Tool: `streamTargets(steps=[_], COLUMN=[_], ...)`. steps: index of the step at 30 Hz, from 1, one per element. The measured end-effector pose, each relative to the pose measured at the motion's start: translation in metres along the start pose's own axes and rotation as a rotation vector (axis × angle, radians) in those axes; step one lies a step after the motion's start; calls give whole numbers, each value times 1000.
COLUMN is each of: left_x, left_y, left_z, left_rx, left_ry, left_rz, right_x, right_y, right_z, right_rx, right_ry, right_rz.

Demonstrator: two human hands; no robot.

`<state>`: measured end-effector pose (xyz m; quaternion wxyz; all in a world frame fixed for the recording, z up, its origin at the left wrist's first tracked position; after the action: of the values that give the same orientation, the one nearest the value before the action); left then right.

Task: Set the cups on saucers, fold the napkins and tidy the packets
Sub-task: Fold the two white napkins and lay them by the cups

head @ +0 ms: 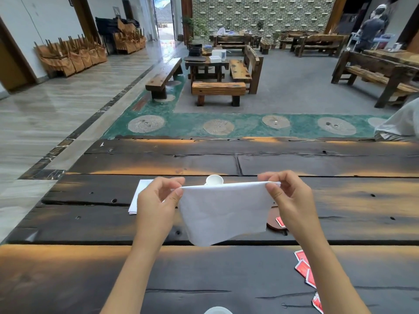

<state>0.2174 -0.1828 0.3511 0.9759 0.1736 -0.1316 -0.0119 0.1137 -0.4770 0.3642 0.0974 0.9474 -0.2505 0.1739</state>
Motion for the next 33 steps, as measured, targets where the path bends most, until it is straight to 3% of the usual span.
streamTargets(steps=[4, 7, 10, 15, 21, 24, 28, 30, 33], left_x=[4, 12, 17, -38, -72, -81, -114, -147, -208], left_y=[2, 7, -7, -91, -131, -147, -172, -180, -184], left_z=[12, 24, 15, -41, -60, -51, -66, -91, -134], left_rx=[-37, -213, -452, -601, -578, -632, -627, -575, -480], left_ry=[-72, -93, 51, 401, 436, 450, 608, 729, 920], left_rz=[-1, 6, -68, -464, -538, -579, -576, -588, -613], right_x=[1, 5, 10, 9, 0, -3, -81, -138, -190], right_y=[4, 10, 16, 32, 72, 97, 82, 84, 98], right_z=[-17, -39, -49, -37, -8, 24, 118, 159, 200], right_rx=[26, 83, 125, 102, 63, 354, 604, 571, 550], right_ry=[55, 117, 138, 94, -13, -197, -719, -891, -1006], right_rz=[22, 57, 111, 154, 195, 169, -133, -117, -25])
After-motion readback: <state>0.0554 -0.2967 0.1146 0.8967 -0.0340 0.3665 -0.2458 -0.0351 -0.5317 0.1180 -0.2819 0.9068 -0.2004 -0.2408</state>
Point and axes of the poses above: each hand's wrist, its own x-axis towards the middle knuckle, its own y-axis out of the back of the hand, z = x × y, the point moved 10 cm from there along x, towards the middle knuckle, and after that the axes turned 9 degrees about x, right-handed, at the moved point
